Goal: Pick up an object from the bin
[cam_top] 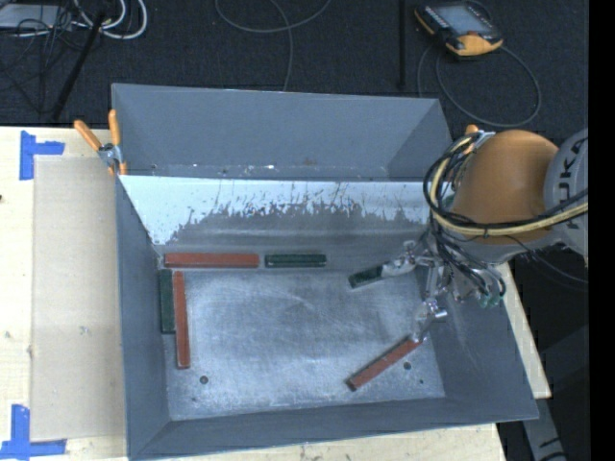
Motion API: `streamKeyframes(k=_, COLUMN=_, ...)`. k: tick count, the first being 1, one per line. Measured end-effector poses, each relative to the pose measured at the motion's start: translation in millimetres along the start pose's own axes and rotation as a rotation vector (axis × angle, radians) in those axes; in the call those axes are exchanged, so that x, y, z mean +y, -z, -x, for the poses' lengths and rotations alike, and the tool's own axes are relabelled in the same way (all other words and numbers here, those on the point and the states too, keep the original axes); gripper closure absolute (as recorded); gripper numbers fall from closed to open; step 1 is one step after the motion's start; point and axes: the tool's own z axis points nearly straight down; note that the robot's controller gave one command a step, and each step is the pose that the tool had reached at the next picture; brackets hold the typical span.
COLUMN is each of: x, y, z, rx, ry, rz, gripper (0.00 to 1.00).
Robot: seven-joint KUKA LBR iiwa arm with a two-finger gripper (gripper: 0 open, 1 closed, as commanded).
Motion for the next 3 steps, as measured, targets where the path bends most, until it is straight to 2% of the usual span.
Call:
streamKeyframes(k=1, x=3, y=-59, z=-25.3, rx=-0.014, ry=0.092, rz=-0.004, gripper=1.0)
streamKeyframes(k=2, x=3, y=-59, z=-25.2, rx=-0.014, ry=0.093, rz=-0.004, gripper=1.0)
streamKeyframes(k=3, x=-20, y=76, z=-18.7, rx=0.002, ry=0.097, rz=0.001, gripper=1.0)
